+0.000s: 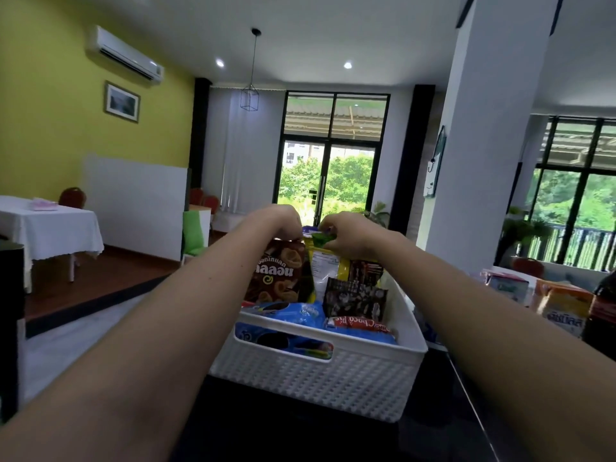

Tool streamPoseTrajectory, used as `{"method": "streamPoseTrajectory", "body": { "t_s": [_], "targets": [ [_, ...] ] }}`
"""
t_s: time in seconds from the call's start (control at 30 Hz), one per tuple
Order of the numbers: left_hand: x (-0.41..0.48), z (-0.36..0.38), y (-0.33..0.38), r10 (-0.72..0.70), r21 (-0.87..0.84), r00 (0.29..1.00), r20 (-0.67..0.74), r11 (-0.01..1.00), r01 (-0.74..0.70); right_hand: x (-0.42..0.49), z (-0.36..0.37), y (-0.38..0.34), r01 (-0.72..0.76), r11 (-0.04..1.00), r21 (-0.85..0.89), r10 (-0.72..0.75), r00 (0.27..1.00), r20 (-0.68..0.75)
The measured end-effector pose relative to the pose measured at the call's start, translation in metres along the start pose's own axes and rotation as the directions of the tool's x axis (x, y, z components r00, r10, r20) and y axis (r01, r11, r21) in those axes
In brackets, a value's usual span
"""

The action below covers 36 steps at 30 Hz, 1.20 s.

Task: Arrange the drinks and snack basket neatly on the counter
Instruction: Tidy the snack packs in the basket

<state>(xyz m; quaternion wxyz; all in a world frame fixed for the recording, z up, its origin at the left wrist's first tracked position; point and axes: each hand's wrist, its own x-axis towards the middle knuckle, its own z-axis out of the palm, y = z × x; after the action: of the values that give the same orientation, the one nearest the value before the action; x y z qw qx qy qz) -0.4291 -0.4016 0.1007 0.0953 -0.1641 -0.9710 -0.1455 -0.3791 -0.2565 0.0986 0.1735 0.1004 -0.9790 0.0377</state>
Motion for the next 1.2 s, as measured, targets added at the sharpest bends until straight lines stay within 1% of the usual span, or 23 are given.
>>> {"method": "streamPoseTrajectory", "body": {
  "t_s": [0.1, 0.17, 0.23, 0.3, 0.37, 0.43, 0.47, 0.53, 0.6, 0.67, 0.73, 0.8, 0.83, 0.87, 0.9, 0.93, 0.97, 1.0, 1.07, 1.1, 1.13, 1.2],
  "targets": [
    [0.002, 0.001, 0.003, -0.036, -0.029, 0.999, 0.023, 0.999, 0.037, -0.003, -0.005, 0.000, -0.005, 1.000, -0.013, 0.005, 1.000, -0.025],
    [0.002, 0.003, 0.003, -0.072, -0.074, 0.997, -0.014, 0.995, 0.071, -0.006, -0.014, 0.003, -0.034, 0.999, 0.007, 0.035, 0.996, -0.083],
    [0.002, 0.005, 0.003, -0.061, -0.083, 0.996, -0.062, 0.995, 0.056, -0.010, -0.030, 0.007, -0.078, 0.997, 0.012, 0.079, 0.983, -0.163],
    [-0.001, 0.005, 0.005, -0.014, -0.082, 0.988, -0.154, 0.997, 0.001, -0.017, -0.047, 0.013, -0.145, 0.989, 0.023, 0.146, 0.955, -0.259],
    [-0.007, 0.002, 0.009, 0.003, -0.110, 0.955, -0.298, 0.993, -0.037, -0.026, -0.060, 0.020, -0.204, 0.977, 0.067, 0.215, 0.913, -0.347],
    [-0.014, -0.003, 0.013, -0.035, -0.188, 0.901, -0.433, 0.981, -0.052, -0.038, -0.068, 0.026, -0.210, 0.954, 0.214, 0.283, 0.866, -0.412],
    [-0.018, -0.008, 0.015, -0.054, -0.223, 0.868, -0.494, 0.972, -0.066, -0.045, -0.070, 0.029, -0.181, 0.931, 0.317, 0.312, 0.845, -0.435],
    [-0.030, -0.017, 0.013, -0.052, -0.252, 0.806, -0.589, 0.960, -0.122, -0.058, -0.069, 0.034, -0.072, 0.856, 0.512, 0.349, 0.812, -0.468],
    [-0.048, -0.025, 0.008, -0.004, -0.228, 0.750, -0.661, 0.954, -0.196, -0.077, -0.064, 0.033, 0.030, 0.752, 0.658, 0.371, 0.807, -0.460],
    [-0.069, -0.031, -0.002, 0.038, -0.195, 0.697, -0.716, 0.948, -0.252, -0.097, -0.058, 0.031, 0.117, 0.648, 0.752, 0.366, 0.819, -0.442],
    [-0.091, -0.036, -0.014, 0.076, -0.178, 0.657, -0.750, 0.934, -0.311, -0.115, -0.053, 0.029, 0.213, 0.523, 0.825, 0.342, 0.834, -0.432],
    [-0.116, -0.037, -0.029, 0.106, -0.169, 0.639, -0.761, 0.920, -0.354, -0.129, -0.050, 0.028, 0.270, 0.394, 0.879, 0.315, 0.858, -0.405],
    [-0.129, -0.036, -0.037, 0.112, -0.176, 0.643, -0.757, 0.913, -0.367, -0.135, -0.049, 0.028, 0.276, 0.350, 0.895, 0.299, 0.873, -0.386],
    [-0.140, -0.034, -0.046, 0.122, -0.184, 0.661, -0.740, 0.909, -0.374, -0.140, -0.048, 0.029, 0.263, 0.327, 0.908, 0.280, 0.891, -0.358],
    [-0.152, -0.032, -0.053, 0.138, -0.193, 0.698, -0.703, 0.907, -0.375, -0.145, -0.045, 0.030, 0.224, 0.320, 0.921, 0.257, 0.915, -0.312],
    [-0.162, -0.028, -0.061, 0.156, -0.206, 0.745, -0.648, 0.906, -0.369, -0.148, -0.042, 0.031, 0.162, 0.348, 0.923, 0.231, 0.940, -0.252],
    [-0.171, -0.024, -0.068, 0.166, -0.217, 0.798, -0.579, 0.912, -0.347, -0.151, -0.038, 0.033, 0.086, 0.431, 0.898, 0.216, 0.957, -0.195],
    [-0.179, -0.019, -0.073, 0.168, -0.219, 0.842, -0.513, 0.923, -0.317, -0.151, -0.033, 0.036, 0.018, 0.545, 0.838, 0.202, 0.968, -0.152],
    [-0.190, -0.010, -0.078, 0.154, -0.197, 0.901, -0.406, 0.948, -0.251, -0.151, -0.026, 0.036, -0.092, 0.759, 0.644, 0.182, 0.980, -0.074],
    [-0.194, -0.007, -0.076, 0.144, -0.173, 0.920, -0.365, 0.960, -0.219, -0.152, -0.025, 0.030, -0.146, 0.831, 0.537, 0.188, 0.982, -0.024],
    [-0.196, -0.005, -0.072, 0.126, -0.144, 0.935, -0.331, 0.973, -0.182, -0.153, -0.024, 0.025, -0.190, 0.879, 0.437, 0.202, 0.979, 0.020],
    [-0.194, -0.005, -0.060, 0.059, -0.063, 0.967, -0.247, 0.995, -0.077, -0.152, -0.024, 0.010, -0.233, 0.933, 0.274, 0.215, 0.972, 0.093]
  ]
}}
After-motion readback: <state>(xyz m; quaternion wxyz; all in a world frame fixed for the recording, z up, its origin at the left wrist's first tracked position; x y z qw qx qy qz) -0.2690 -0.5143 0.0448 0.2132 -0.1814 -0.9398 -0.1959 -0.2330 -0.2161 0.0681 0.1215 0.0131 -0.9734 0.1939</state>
